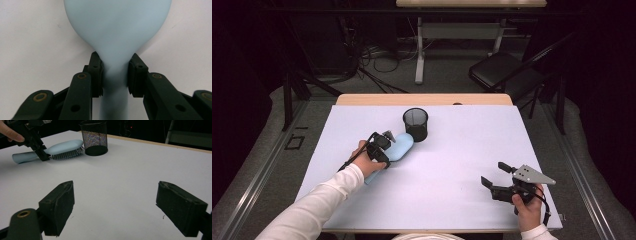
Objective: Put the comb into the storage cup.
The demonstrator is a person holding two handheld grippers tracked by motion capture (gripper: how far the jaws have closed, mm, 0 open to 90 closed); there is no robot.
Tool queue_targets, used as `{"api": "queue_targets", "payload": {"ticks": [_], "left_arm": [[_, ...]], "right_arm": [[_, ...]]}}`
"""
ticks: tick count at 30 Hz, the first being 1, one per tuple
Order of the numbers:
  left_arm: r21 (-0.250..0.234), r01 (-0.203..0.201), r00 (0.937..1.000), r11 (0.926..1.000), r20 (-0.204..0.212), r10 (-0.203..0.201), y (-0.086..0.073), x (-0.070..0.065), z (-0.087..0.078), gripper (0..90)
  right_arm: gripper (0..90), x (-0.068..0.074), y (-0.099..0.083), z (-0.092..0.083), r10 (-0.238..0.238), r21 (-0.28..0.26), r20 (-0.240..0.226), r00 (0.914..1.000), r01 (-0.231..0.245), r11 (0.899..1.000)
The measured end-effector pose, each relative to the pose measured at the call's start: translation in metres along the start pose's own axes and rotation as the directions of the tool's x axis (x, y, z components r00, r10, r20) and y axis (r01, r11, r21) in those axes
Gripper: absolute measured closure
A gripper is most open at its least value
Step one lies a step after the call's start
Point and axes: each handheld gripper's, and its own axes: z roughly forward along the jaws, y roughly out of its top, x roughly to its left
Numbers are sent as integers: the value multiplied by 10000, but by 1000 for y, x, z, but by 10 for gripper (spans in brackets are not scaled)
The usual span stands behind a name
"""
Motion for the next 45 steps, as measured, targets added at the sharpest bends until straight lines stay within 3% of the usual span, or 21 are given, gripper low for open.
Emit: {"api": "queue_targets", "payload": {"ticks": [17,31,45], "left_arm": [[3,48,9999,10000,113,-48,0,2,-2,694],[-541,342,9989,9979,327,-325,-10,7,-7,697],[-1478,405,9973,9882,662,-310,-20,4,-20,697]], "right_arm": [[146,0,0,0,-26,38,-8,10000,26,10000],[146,0,0,0,-24,31,0,10000,24,10000],[146,0,0,0,-34,21,15,10000,34,10000]]}}
